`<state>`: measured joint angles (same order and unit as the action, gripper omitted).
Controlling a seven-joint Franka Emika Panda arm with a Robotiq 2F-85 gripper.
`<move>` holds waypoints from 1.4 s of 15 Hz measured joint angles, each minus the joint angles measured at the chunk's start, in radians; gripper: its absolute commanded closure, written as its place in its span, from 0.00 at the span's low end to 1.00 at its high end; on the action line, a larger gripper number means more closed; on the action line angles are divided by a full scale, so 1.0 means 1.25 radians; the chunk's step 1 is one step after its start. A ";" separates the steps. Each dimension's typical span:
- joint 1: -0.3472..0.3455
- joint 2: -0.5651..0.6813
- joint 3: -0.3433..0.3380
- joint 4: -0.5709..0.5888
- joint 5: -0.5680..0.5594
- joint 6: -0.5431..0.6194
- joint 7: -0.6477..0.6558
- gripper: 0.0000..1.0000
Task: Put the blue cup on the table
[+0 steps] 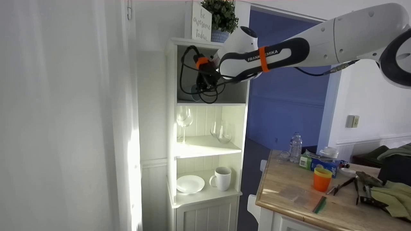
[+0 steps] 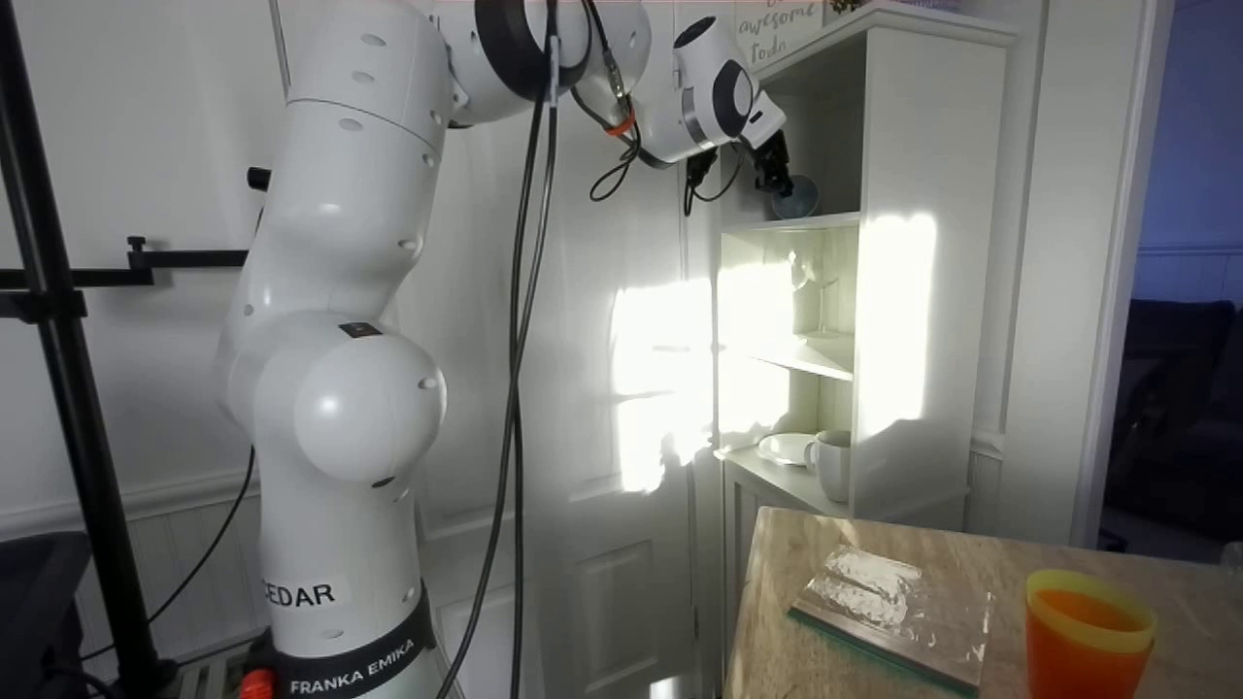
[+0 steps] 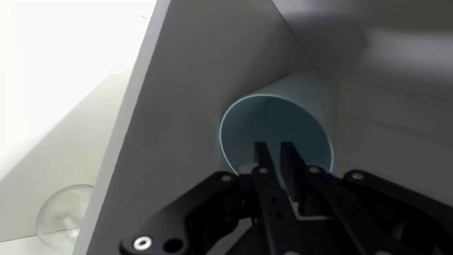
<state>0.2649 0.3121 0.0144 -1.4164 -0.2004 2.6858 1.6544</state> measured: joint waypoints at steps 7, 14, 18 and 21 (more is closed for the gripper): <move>-0.002 -0.028 0.015 0.003 0.050 0.011 -0.016 0.04; -0.012 0.027 0.016 0.004 0.063 0.159 -0.030 0.25; -0.014 0.073 0.006 0.011 0.061 0.259 -0.037 0.48; -0.014 0.100 0.003 0.022 0.061 0.313 -0.040 0.68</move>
<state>0.2469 0.4368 0.0180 -1.3884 -0.1240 3.0771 1.6049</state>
